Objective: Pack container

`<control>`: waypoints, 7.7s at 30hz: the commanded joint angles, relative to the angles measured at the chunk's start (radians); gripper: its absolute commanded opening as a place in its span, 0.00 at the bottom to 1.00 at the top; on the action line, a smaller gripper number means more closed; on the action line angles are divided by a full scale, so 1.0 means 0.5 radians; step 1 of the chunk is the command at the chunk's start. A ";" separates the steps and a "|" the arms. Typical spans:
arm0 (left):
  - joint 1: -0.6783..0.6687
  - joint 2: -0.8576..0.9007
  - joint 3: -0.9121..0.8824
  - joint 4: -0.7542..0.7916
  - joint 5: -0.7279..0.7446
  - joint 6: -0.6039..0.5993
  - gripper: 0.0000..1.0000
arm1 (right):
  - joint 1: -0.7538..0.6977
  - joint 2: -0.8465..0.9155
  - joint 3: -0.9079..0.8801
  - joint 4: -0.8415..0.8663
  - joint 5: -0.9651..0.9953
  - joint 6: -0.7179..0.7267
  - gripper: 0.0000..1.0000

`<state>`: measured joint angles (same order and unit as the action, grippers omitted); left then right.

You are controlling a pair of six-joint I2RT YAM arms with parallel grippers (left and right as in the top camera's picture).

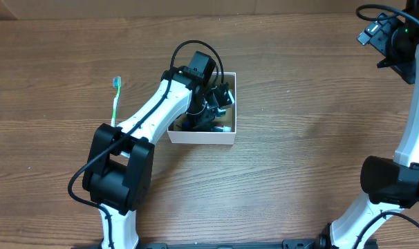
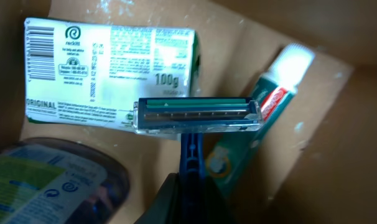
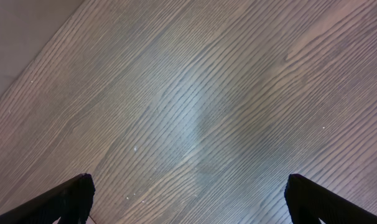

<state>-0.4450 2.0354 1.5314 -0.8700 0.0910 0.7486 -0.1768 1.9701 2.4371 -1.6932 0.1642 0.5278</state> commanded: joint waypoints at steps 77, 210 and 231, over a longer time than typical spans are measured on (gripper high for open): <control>1.125 0.479 0.510 -0.445 -0.099 -1.183 0.93 | -0.006 -0.020 0.008 0.008 0.011 0.015 1.00; -0.073 -0.445 0.440 -0.202 0.064 0.005 0.47 | -0.006 -0.020 0.008 0.008 0.012 0.015 1.00; 0.548 -1.094 1.090 -1.244 -0.609 -1.775 1.00 | -0.006 -0.020 0.008 0.008 0.011 0.015 1.00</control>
<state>-0.2417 1.5444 2.0563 -1.4372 -0.2867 -0.0486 -0.1768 1.9701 2.4371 -1.6928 0.1642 0.5285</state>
